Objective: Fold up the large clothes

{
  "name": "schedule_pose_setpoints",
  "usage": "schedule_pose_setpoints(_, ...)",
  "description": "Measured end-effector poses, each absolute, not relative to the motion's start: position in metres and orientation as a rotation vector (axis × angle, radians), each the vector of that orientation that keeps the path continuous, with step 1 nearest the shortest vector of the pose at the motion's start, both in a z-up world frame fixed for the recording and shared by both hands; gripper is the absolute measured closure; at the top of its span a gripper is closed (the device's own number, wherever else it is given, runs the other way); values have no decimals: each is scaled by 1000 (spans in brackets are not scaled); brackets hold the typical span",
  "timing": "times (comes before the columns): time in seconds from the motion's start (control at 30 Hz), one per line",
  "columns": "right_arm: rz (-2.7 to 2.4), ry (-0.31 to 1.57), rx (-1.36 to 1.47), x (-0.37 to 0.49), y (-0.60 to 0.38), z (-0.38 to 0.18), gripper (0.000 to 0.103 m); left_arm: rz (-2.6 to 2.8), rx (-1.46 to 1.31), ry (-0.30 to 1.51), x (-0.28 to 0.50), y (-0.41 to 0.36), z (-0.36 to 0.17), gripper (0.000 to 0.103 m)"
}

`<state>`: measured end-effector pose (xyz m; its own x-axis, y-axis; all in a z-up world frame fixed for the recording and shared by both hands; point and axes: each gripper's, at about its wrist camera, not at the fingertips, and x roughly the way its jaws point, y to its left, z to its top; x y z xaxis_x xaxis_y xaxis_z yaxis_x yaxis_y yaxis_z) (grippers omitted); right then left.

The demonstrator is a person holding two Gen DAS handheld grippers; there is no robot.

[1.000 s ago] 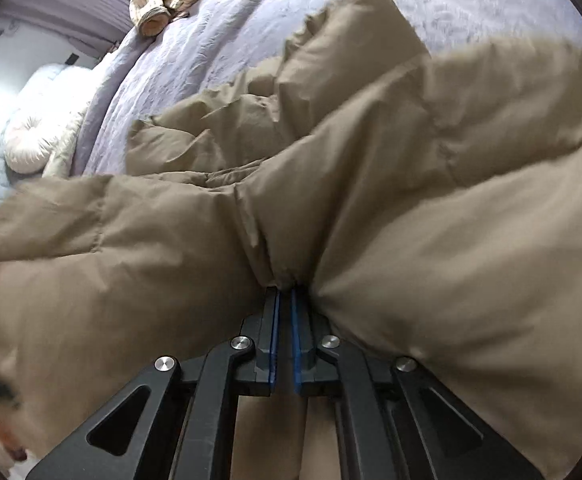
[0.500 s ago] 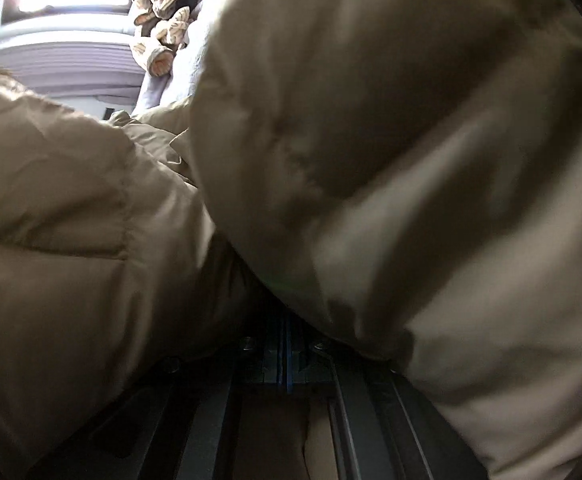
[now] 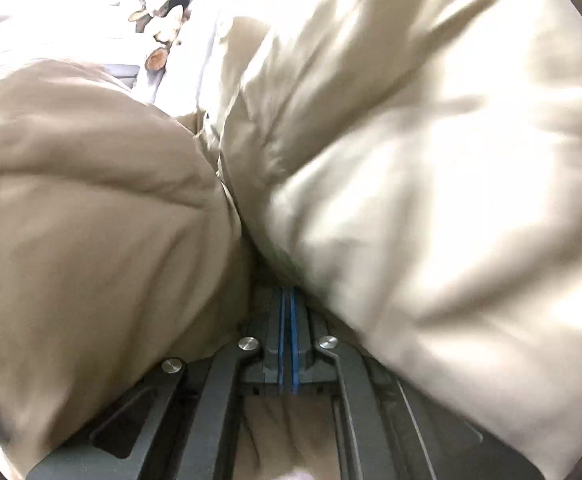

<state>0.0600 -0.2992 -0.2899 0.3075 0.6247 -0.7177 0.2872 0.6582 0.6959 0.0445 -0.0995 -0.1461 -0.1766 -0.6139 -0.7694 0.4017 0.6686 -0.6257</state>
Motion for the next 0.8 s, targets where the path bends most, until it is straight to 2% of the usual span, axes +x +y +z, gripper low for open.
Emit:
schedule_pose_setpoints(0.13, 95, 1229, 789, 13, -340, -259, 100, -913, -118, 1497, 46, -135, -144, 72)
schedule_pose_setpoints(0.17, 69, 1219, 784, 5, -347, -256, 100, -915, -103, 1496, 43, -143, -144, 68)
schedule_pose_setpoints(0.2, 29, 1210, 779, -8, -357, -251, 100, -944, -88, 1499, 39, -155, -145, 51)
schedule_pose_setpoints(0.3, -29, 1213, 744, -38, -374, -240, 100, -1023, -93, 1483, 33, -182, -146, 22)
schedule_pose_setpoints(0.47, -20, 1206, 720, -62, -402, -224, 98, -1106, -114, 1505, 32, -220, -169, 19)
schedule_pose_setpoints(0.5, -18, 1200, 720, -66, -397, -220, 93, -1117, -151, 1530, 35, -226, -176, 12)
schedule_pose_setpoints(0.53, -17, 1194, 718, -64, -395, -216, 69, -1134, -198, 1553, 38, -230, -182, 8)
schedule_pose_setpoints(0.57, -18, 1180, 711, -72, -394, -209, 33, -1137, -237, 1566, 42, -232, -185, 6)
schedule_pose_setpoints(0.6, -12, 1159, 709, -80, -394, -203, 21, -1133, -256, 1573, 48, -234, -184, 6)
schedule_pose_setpoints(0.63, 6, 1130, 712, -88, -394, -195, 17, -1126, -271, 1584, 50, -238, -186, 6)
schedule_pose_setpoints(0.8, 139, 1021, 782, -124, -390, -168, 17, -1117, -236, 1585, 52, -241, -168, 6)
